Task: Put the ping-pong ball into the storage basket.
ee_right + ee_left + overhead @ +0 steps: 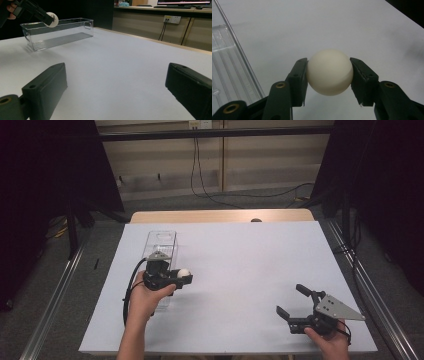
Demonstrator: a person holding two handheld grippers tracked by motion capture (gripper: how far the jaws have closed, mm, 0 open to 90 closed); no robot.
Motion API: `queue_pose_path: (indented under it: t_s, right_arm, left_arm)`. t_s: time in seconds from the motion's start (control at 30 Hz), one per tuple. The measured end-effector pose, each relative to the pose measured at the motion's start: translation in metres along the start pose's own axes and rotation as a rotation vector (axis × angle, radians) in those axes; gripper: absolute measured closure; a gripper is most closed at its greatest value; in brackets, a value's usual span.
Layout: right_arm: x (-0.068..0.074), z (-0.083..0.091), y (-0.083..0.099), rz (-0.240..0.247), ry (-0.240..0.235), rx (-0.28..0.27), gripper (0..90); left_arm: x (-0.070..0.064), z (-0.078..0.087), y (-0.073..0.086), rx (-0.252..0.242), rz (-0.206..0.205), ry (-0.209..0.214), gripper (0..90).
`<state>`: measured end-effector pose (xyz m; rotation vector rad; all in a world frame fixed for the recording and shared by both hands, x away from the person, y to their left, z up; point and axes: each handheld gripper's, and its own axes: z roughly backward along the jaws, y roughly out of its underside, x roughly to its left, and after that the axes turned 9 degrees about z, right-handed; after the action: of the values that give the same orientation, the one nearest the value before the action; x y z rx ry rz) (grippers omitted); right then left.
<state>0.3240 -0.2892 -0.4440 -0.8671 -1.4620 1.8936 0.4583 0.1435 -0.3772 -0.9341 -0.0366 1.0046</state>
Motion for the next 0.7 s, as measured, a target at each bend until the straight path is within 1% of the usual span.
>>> queue_pose_path:
  t_s: [0.2,0.4,0.43,0.5,0.53,0.57,0.63,0.7]
  right_arm:
    - [0.0004,-0.0006,0.0000,-0.006,0.010,-0.004,3.3]
    - [0.0005,-0.0004,0.0001,0.000,0.005,-0.001,3.3]
    - [0.0006,-0.0002,0.0000,0.000,0.008,0.002,3.3]
    - [0.0004,-0.0003,0.0000,0.000,0.003,-0.002,3.3]
    - [0.0004,-0.0004,0.0000,0.001,0.005,-0.002,3.3]
    - [0.0003,-0.0003,0.0001,0.001,0.004,-0.002,3.3]
    - [0.0009,-0.0006,0.0000,-0.008,0.010,-0.002,3.3]
    - [0.0010,-0.0009,-0.0002,-0.007,0.010,-0.003,3.3]
  left_arm:
    - [0.0006,0.0007,-0.0002,0.002,0.005,-0.002,51.1]
    - [0.0012,0.0014,-0.0004,-0.001,0.007,-0.008,51.1]
    - [0.0016,0.0024,-0.0008,0.009,0.002,-0.010,51.1]
    - [0.0021,0.0023,-0.0007,-0.003,0.004,-0.004,51.1]
    - [0.0023,0.0033,-0.0010,0.003,0.002,-0.011,51.1]
    - [0.0022,0.0032,-0.0009,-0.003,0.013,-0.006,51.1]
    - [0.0033,0.0037,-0.0009,0.000,0.009,-0.005,51.1]
    - [0.0033,0.0038,-0.0008,0.002,0.015,-0.006,51.1]
